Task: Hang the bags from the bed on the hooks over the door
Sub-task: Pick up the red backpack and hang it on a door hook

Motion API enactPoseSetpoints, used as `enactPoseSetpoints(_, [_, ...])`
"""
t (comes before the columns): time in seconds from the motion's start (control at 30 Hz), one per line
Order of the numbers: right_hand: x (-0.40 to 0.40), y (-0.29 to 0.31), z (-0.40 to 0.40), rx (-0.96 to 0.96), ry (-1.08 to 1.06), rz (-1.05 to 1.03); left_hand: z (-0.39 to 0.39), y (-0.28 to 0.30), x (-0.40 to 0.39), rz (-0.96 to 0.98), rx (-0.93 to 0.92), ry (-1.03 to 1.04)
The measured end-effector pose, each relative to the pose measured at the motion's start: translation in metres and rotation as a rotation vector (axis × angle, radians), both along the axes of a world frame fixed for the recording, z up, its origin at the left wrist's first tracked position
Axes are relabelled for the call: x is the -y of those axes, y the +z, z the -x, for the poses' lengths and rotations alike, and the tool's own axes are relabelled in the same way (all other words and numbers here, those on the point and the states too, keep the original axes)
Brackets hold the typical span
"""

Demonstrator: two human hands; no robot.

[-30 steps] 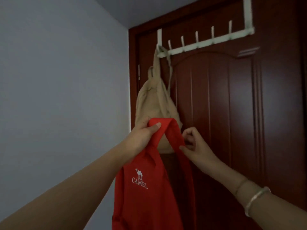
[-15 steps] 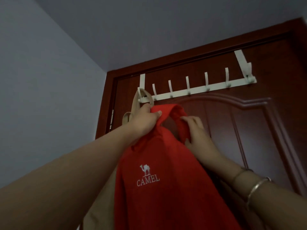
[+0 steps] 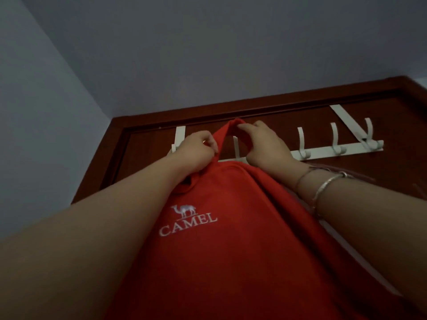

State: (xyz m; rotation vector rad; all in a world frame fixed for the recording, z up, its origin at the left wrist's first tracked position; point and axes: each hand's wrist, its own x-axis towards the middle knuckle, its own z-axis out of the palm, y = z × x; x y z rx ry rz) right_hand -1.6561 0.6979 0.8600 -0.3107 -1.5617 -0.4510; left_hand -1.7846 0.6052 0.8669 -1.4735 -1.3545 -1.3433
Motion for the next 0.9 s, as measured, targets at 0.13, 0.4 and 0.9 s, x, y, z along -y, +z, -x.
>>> enactPoseSetpoints(0.13, [-0.007, 0.034, 0.013, 0.056, -0.079, 0.043, 0.003, 0.020, -0.015, -0.039, -0.050, 0.038])
enactPoseSetpoints(0.4, [-0.016, 0.049, 0.021, 0.178, 0.076, 0.283, 0.019, 0.006, -0.032, 0.008, -0.081, 0.137])
enactPoseSetpoints(0.9, [-0.017, -0.012, 0.008, 0.139, 0.218, 0.221, 0.000, -0.027, -0.009, 0.000, -0.402, 0.445])
